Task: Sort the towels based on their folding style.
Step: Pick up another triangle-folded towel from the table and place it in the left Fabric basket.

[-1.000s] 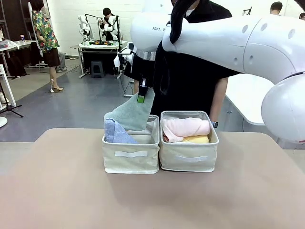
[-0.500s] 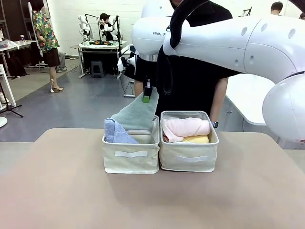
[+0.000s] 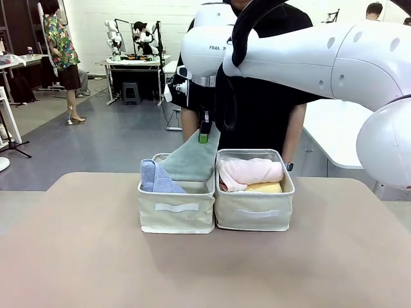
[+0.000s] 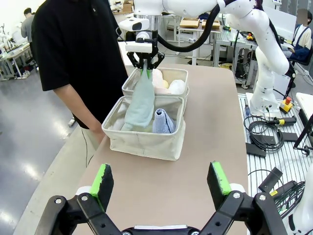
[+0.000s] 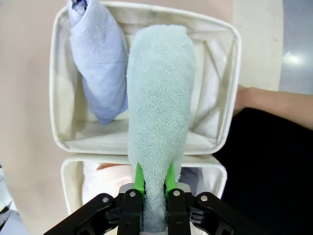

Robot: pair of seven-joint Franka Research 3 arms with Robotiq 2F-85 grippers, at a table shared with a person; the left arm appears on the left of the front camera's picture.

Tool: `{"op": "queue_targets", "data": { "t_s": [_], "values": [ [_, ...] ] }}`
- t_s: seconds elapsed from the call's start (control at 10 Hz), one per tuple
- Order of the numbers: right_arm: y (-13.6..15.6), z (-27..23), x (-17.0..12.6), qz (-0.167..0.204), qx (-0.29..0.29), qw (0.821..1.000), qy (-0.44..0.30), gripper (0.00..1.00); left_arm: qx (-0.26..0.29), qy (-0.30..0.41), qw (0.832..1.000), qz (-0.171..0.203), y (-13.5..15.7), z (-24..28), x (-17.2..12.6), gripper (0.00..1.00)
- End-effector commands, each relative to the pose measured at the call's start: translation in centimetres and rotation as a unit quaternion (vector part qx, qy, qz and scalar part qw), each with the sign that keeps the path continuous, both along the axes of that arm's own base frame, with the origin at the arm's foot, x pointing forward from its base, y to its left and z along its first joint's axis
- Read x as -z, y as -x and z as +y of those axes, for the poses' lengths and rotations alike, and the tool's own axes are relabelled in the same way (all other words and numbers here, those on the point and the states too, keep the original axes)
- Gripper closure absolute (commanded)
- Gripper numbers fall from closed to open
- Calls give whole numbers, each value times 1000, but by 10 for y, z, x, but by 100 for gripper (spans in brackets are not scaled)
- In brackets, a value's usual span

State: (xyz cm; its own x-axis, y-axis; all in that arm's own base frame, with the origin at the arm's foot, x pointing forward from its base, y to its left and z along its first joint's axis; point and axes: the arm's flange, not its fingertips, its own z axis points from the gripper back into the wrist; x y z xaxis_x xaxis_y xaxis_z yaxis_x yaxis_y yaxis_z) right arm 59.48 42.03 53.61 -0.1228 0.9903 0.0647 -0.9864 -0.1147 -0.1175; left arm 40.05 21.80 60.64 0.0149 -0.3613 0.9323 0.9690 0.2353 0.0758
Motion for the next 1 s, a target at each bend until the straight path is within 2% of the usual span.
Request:
{"op": "queue_targets", "data": {
  "t_s": [0.0,0.4,0.9],
  "values": [
    [-1,-2,9,25,-13,1000,5,81,-3,-11,1000,-3,3,-1,1,0],
    [-10,12,45,49,29,997,-43,81,-3,-11,1000,-3,3,-1,1,0],
    [-12,24,73,72,50,995,-41,81,-3,-11,1000,-3,3,-1,1,0]
  ]
}}
